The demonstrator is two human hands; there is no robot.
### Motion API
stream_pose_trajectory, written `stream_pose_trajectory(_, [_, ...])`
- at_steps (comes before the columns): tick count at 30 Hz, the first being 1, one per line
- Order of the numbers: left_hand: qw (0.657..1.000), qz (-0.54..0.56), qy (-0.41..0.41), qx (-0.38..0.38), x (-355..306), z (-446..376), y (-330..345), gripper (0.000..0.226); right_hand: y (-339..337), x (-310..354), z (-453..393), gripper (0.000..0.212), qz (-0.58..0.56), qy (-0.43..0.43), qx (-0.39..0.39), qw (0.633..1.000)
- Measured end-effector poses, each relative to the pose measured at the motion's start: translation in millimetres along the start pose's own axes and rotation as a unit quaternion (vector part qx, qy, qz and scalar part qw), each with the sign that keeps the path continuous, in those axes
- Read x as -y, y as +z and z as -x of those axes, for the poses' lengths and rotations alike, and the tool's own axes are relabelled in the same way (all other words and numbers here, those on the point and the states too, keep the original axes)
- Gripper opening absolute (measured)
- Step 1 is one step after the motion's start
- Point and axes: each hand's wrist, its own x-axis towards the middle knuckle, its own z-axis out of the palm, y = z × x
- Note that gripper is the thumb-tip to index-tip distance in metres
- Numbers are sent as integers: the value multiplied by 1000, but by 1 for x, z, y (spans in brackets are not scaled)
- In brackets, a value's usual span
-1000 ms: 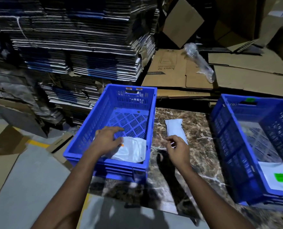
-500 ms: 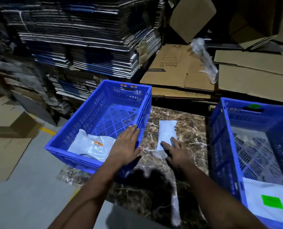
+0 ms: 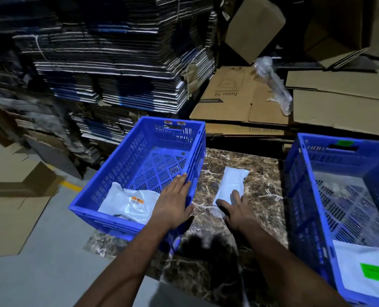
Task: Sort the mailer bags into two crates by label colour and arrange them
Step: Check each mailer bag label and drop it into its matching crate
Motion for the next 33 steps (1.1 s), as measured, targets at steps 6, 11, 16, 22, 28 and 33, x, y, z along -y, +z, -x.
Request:
stream_pose_trajectory(6, [1000, 7, -3, 8, -1, -3, -2, 80, -2, 9, -23, 67, 47, 7, 130, 990])
stream_pose_trajectory(11, [999, 29, 0, -13, -2, -3, -2, 79, -3, 14, 7, 42, -48, 4, -27, 998])
stream_pose_trajectory(16, [997, 63, 11, -32, 0, 0, -2, 74, -15, 31, 46, 28, -267, 114, -210, 934])
stream_pose_trajectory(22, [977, 55, 147, -143, -5, 11, -6, 39, -20, 50, 93, 46, -633, 234, -251, 694])
stream_pose_trajectory(28, [905, 420, 41, -57, -30, 29, -21, 48, -60, 97, 139, 23, -831, 213, -217, 466])
stream_pose_trajectory(33, [762, 647, 21, 1, -51, 33, -33, 51, -75, 108, 171, 21, -803, 173, -212, 530])
